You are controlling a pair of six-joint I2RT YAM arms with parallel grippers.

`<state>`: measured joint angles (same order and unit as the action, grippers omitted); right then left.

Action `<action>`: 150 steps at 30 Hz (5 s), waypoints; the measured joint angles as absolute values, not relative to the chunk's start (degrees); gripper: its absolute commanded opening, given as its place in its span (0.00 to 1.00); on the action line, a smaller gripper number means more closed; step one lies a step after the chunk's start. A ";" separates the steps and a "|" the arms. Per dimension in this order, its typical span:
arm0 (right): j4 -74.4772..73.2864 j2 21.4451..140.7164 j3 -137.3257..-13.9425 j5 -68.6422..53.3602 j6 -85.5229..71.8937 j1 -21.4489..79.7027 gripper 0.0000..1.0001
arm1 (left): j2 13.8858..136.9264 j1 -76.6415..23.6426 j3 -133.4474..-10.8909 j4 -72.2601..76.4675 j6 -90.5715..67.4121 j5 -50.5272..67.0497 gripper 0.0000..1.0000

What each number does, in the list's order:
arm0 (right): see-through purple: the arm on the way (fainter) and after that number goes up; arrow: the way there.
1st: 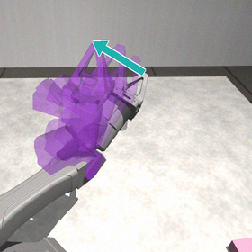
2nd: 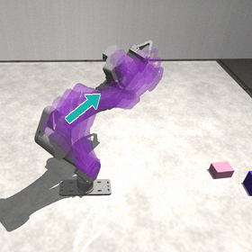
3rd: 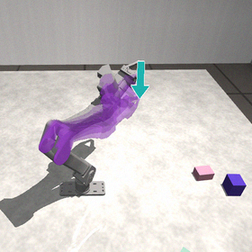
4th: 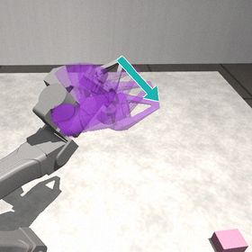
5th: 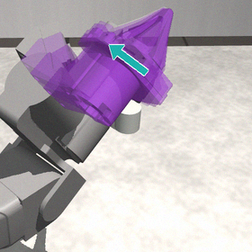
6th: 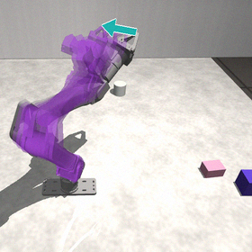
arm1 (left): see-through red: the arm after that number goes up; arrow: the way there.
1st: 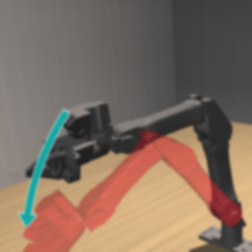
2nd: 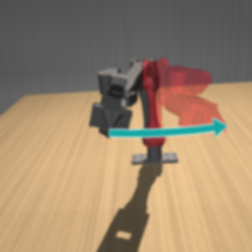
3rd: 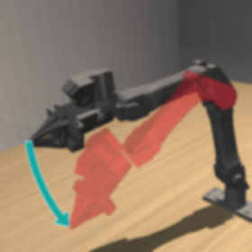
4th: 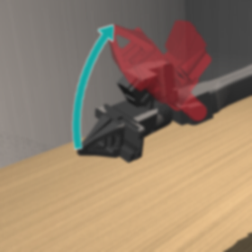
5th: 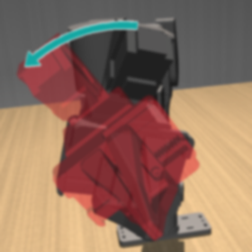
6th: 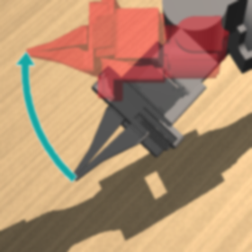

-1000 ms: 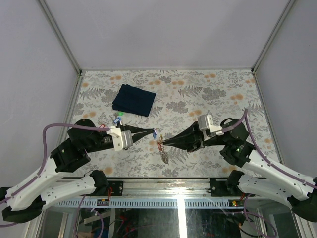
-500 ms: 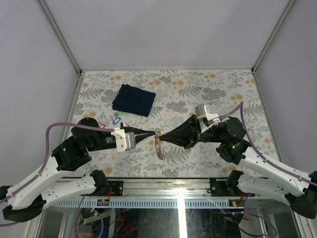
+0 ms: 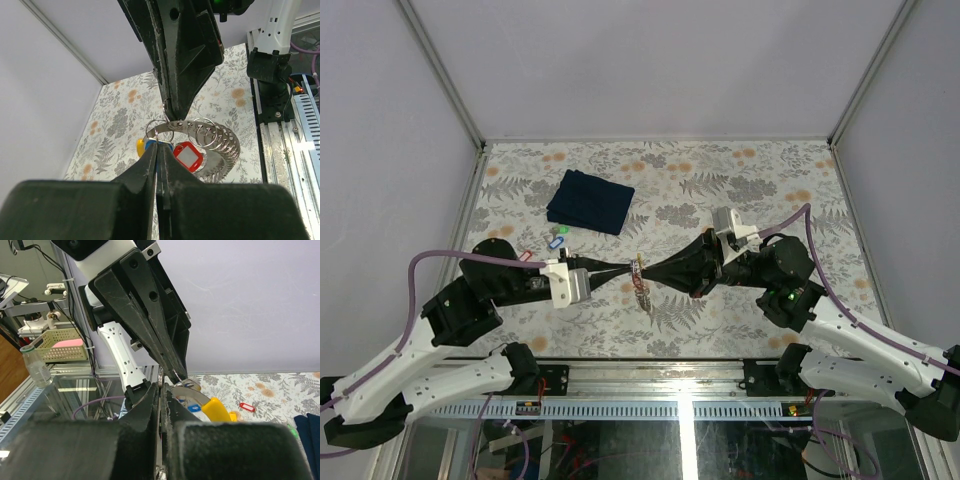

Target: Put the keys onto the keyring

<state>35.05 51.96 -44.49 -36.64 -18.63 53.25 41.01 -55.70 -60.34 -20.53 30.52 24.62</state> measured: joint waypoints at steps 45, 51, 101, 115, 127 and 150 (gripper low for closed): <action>35.48 53.08 -44.07 -30.65 -19.97 53.28 0.00 | 41.28 -55.44 -60.90 -20.69 30.87 25.08 0.00; 35.59 53.08 -43.90 -30.46 -20.45 53.28 0.00 | 41.67 -55.44 -61.17 -20.80 31.05 25.10 0.00; 40.60 51.44 -40.23 -24.91 -23.03 53.30 0.00 | 46.48 -55.37 -65.08 -25.63 34.17 25.69 0.00; 47.35 50.09 -38.68 -23.68 -23.90 53.34 0.00 | 46.87 -55.40 -65.23 -28.10 34.39 26.68 0.00; 47.75 48.45 -38.70 -23.62 -22.02 53.34 0.00 | 46.41 -55.40 -65.06 -29.17 34.11 26.22 0.18; 42.28 47.94 -40.60 -31.68 -13.47 53.34 0.00 | 36.77 -55.40 -48.53 7.14 10.70 23.64 0.33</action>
